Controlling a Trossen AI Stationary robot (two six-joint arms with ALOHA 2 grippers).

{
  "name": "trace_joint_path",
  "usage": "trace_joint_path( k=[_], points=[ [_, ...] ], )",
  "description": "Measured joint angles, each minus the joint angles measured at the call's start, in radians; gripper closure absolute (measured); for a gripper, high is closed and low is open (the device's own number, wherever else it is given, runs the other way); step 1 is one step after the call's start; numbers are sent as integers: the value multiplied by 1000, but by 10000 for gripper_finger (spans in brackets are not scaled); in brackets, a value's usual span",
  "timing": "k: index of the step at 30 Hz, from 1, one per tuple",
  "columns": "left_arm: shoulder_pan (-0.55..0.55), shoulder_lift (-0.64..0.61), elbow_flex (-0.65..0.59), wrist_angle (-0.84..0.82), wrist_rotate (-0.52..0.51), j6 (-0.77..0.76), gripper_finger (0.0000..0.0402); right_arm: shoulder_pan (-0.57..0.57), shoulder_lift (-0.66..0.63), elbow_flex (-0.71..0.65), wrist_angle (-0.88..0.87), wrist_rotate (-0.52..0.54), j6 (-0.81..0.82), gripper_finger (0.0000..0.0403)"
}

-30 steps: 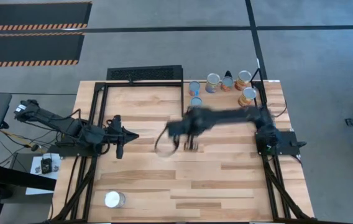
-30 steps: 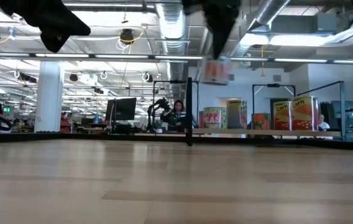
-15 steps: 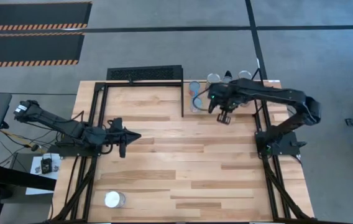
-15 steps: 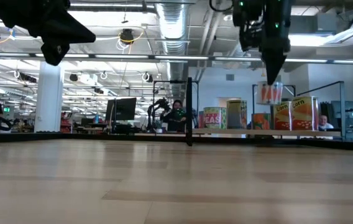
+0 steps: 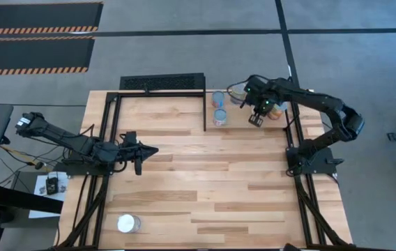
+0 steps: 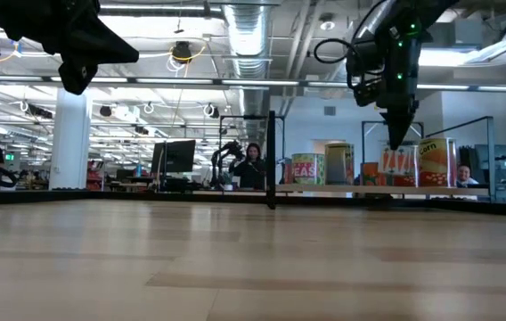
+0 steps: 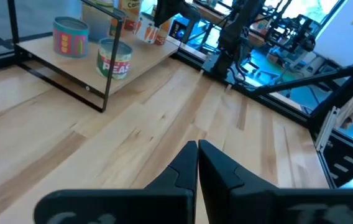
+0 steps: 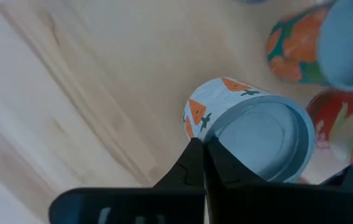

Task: Pick and place cans onto a shelf
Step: Put the canned carrot on the shelf

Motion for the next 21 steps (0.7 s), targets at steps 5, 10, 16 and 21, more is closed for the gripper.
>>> trace_joint_path(
  k=[5,10,16,21],
  points=[
    [0,0,0,-1,-8,-1,401,-33,0,1,32,-21,-29,398],
    [0,0,0,-12,-8,-1,401,-39,25,1,30,-44,-52,397],
    [0,0,0,-13,-8,-1,401,-23,54,1,33,-61,-55,387],
    [0,0,0,-13,-8,0,401,-18,53,1,51,-62,-23,362]
  ],
)
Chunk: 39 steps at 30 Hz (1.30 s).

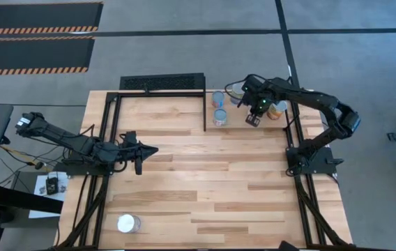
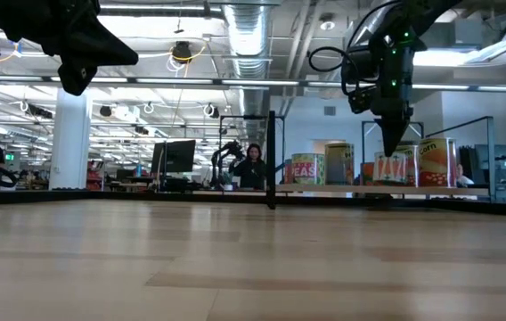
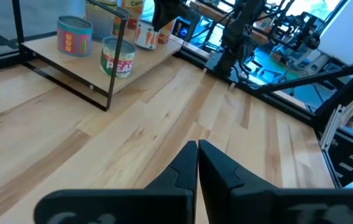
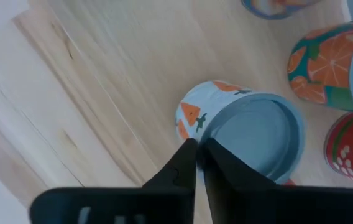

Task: Pick and place cans onto a shelf
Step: Put the canned carrot on the shelf, then adjust the canned peas on the shelf

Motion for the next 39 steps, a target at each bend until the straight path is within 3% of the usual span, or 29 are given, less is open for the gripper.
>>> trace_joint_path(
  k=[12,15,20,25,30,34,39],
  points=[
    [0,0,0,-19,9,3,401,22,-3,3,32,54,90,287],
    [0,0,0,-25,18,3,401,50,-19,18,32,107,159,282],
    [0,0,0,-42,50,10,401,162,-117,22,47,78,304,319],
    [0,0,0,-41,153,53,401,405,-233,-43,274,77,514,391],
    [0,0,0,-42,226,56,401,593,-232,-146,536,164,668,390],
    [0,0,0,-51,271,68,401,601,-137,-149,525,208,685,397],
    [0,0,0,-86,252,52,401,529,-34,-148,564,143,606,394]
  ],
)
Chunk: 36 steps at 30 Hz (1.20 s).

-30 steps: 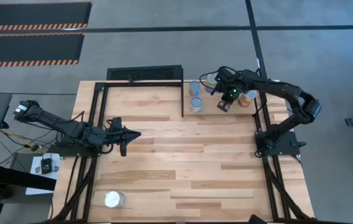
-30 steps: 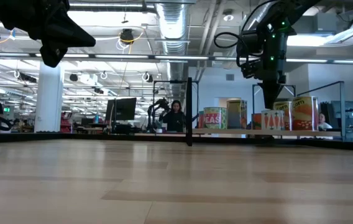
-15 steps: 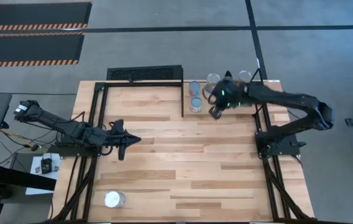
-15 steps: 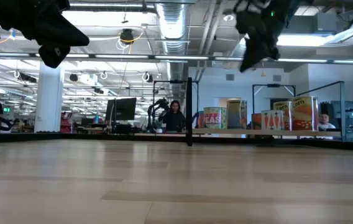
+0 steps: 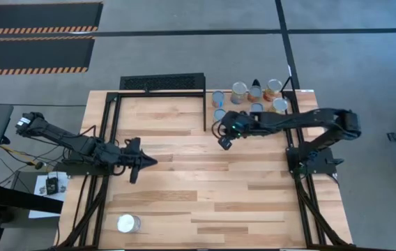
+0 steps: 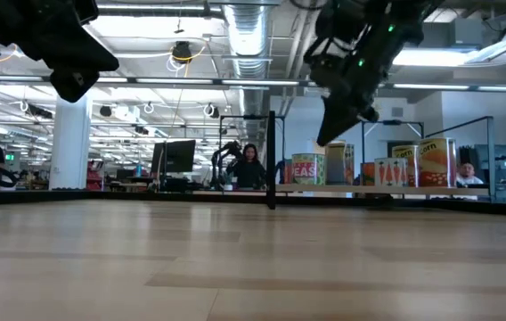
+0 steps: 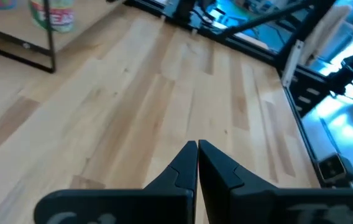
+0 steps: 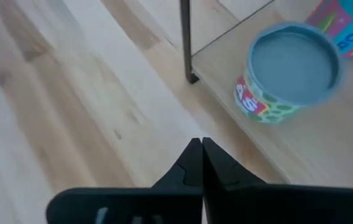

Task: Pick and place cans onto a shelf
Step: Adjust the canned peas on the shelf

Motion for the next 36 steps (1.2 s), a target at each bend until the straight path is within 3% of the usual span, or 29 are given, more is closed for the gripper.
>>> trace_joint_path(
  k=[15,19,25,36],
  points=[
    [0,0,0,-9,-120,-23,401,-205,49,0,72,-100,-115,396],
    [0,0,0,-9,-121,-27,401,-196,32,2,57,-129,-144,395],
    [0,0,0,-21,-121,-22,401,-175,22,7,64,-277,-184,398],
    [0,0,0,-54,-121,-19,401,-222,147,6,117,-257,-160,395]
  ],
)
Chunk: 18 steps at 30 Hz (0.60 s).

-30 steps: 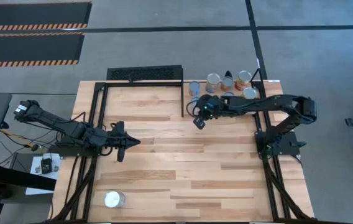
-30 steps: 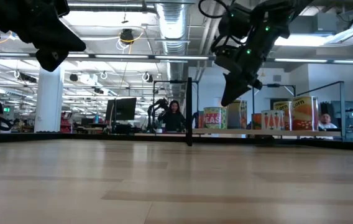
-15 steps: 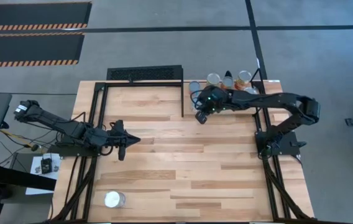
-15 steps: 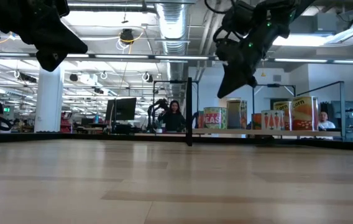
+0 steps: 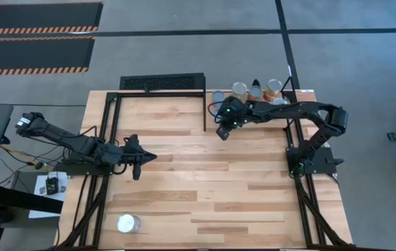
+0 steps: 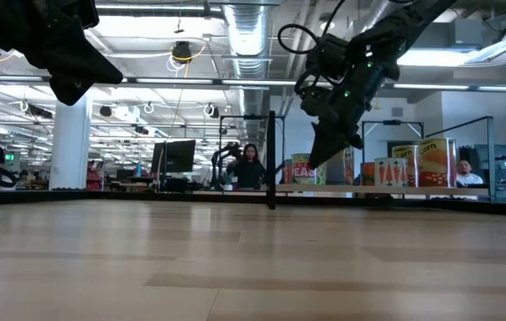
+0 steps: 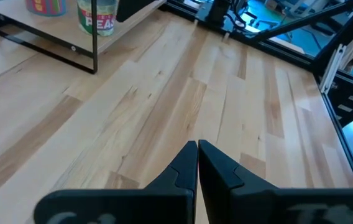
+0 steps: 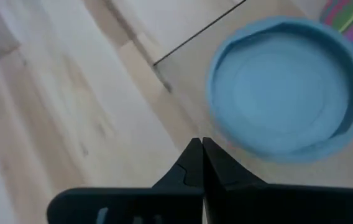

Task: Pick and place cans onto a shelf
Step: Adjust the canned peas on the shelf

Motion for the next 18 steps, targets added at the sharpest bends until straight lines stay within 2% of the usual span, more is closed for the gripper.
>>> trace_joint_path(
  k=[18],
  points=[
    [0,0,0,-11,-18,0,401,-41,50,0,88,67,36,393]
  ],
)
